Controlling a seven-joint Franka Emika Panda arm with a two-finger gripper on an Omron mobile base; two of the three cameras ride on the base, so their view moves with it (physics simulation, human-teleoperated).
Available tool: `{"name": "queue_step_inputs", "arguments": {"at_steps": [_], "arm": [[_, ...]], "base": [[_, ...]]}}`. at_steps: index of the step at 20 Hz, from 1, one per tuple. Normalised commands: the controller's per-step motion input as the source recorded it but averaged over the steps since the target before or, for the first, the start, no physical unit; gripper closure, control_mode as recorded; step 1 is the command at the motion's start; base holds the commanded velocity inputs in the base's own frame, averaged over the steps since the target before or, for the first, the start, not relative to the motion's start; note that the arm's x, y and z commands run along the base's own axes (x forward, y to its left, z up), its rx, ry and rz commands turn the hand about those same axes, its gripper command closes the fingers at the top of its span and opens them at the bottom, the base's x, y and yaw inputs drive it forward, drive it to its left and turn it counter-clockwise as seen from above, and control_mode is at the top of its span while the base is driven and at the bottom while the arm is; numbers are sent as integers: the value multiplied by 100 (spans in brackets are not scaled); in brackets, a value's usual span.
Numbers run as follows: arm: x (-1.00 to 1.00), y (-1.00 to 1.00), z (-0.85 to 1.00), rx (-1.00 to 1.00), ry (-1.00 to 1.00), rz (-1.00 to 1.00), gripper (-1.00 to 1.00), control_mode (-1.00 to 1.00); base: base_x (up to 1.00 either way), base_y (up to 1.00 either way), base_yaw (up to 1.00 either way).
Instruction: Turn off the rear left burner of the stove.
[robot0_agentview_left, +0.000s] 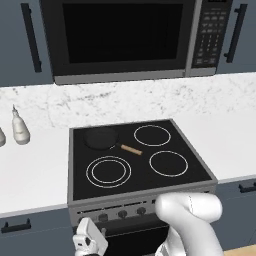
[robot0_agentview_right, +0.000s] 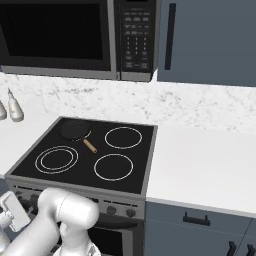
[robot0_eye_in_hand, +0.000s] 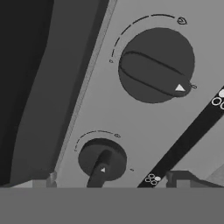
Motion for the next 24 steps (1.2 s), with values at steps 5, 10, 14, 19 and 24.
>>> {"name": "queue_step_inputs", "arguments": {"at_steps": [5,10,14,19,24], "arm": [[14,-2,-24,3,-3,0,-100,-100],[11,-1,-4,1,-7,1,-100,-100],[2,-6,0,5,-1,3,-100,-100],[-2,-14,8,2,-4,1,-100,-100],[-6,-20,12,3,-6,0,-100,-100]], "base": [[0,0,0],[0,0,0],[0,0,0],[0,0,0],[0,0,0]]}}
